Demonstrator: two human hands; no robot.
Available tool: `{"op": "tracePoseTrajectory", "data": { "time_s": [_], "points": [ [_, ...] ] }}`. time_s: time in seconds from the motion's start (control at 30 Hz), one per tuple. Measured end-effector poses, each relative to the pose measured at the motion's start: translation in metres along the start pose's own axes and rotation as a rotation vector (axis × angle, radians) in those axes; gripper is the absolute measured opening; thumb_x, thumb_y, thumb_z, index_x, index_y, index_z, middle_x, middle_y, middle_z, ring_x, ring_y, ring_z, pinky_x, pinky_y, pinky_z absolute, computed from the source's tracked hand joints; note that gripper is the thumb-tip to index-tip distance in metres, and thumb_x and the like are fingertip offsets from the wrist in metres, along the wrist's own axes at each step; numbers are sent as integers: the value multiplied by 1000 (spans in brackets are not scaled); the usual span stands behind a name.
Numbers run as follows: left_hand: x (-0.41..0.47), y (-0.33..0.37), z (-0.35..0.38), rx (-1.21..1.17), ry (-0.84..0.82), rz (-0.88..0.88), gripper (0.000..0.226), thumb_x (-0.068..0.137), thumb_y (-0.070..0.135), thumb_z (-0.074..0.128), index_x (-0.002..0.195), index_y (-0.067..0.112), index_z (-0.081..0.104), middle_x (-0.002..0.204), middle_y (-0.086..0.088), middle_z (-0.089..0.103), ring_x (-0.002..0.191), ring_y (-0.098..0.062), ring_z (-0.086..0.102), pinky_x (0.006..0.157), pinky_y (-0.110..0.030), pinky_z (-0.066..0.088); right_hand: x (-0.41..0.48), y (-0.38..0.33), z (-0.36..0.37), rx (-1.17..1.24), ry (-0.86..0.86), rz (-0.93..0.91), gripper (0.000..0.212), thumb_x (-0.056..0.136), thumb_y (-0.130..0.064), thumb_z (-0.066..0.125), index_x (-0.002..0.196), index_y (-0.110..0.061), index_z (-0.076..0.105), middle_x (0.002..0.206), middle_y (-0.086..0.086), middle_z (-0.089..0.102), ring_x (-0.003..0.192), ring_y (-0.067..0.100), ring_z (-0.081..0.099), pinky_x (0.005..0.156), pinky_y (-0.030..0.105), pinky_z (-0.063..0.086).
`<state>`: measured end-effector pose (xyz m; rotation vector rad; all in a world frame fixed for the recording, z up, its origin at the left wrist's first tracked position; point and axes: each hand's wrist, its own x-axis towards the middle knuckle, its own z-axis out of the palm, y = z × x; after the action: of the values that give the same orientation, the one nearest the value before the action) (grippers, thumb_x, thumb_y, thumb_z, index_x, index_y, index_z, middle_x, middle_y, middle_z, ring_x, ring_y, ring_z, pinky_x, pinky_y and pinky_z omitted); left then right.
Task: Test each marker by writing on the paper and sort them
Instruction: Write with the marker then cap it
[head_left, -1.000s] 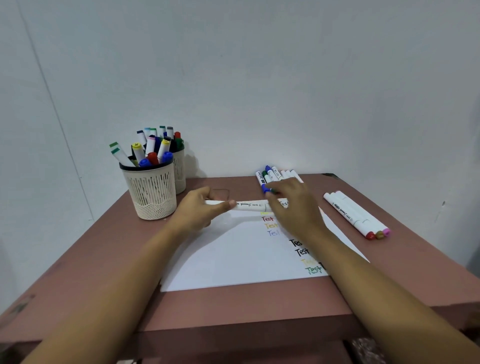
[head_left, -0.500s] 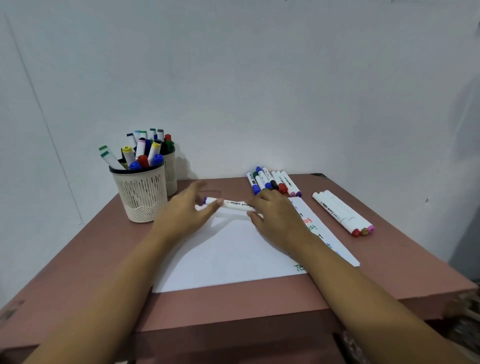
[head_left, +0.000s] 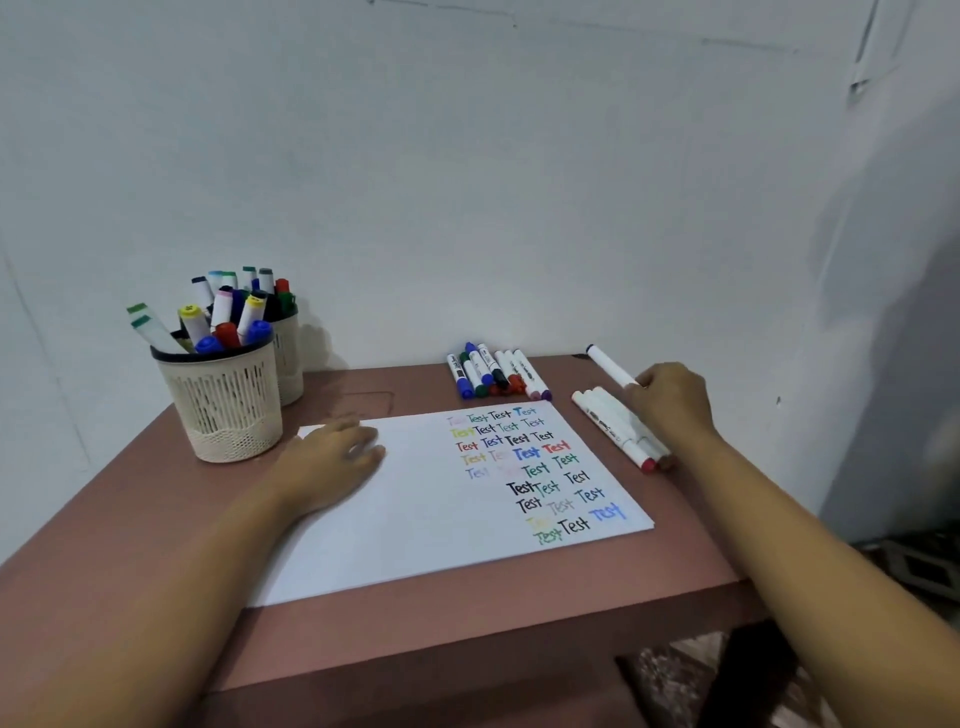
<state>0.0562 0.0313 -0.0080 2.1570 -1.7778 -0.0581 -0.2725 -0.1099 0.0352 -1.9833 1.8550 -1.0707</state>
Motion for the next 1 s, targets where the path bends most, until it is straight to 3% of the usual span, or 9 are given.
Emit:
{"op": "tracePoseTrajectory", "data": {
  "time_s": [0.23, 0.33, 0.43, 0.5, 1.0],
  "points": [
    [3, -5, 3, 9, -3, 15, 46, 96, 46, 40, 136, 25, 47, 151, 1, 34, 139, -15, 29, 114, -40, 24, 12, 30, 2, -60, -61, 133, 21, 87, -10, 58, 101, 4, 67, 100, 18, 68, 91, 31, 61, 70, 31, 46],
    [3, -5, 3, 11, -10, 9, 46, 96, 46, 40, 137, 25, 47, 151, 1, 34, 140, -15, 29, 114, -40, 24, 13, 33, 6, -57, -100, 161, 19, 86, -10, 59, 96, 5, 66, 95, 18, 67, 80, 30, 56, 64, 28, 42],
    [3, -4, 3, 12, -16, 3, 45, 96, 45, 40, 136, 25, 47, 150, 1, 35, 139, -15, 29, 113, -41, 24, 12, 30, 6, -70, -117, 175, 13, 85, -6, 55, 73, -1, 57, 74, 13, 56, 66, 24, 47, 55, 28, 35],
    [2, -2, 2, 8, -20, -4, 44, 96, 45, 39, 136, 26, 47, 150, 2, 35, 138, -15, 31, 113, -40, 25, 13, 29, 6, -81, -130, 180, 28, 83, -2, 51, 59, -8, 38, 61, 7, 41, 55, 20, 37, 47, 28, 26],
    [-1, 3, -1, 14, -29, -19, 44, 97, 45, 38, 137, 27, 45, 151, 3, 31, 140, -13, 27, 113, -40, 23, 16, 32, 7, -75, -117, 146, 27, 82, -4, 48, 60, -10, 34, 58, 8, 39, 52, 22, 35, 47, 27, 24]
  ]
}}
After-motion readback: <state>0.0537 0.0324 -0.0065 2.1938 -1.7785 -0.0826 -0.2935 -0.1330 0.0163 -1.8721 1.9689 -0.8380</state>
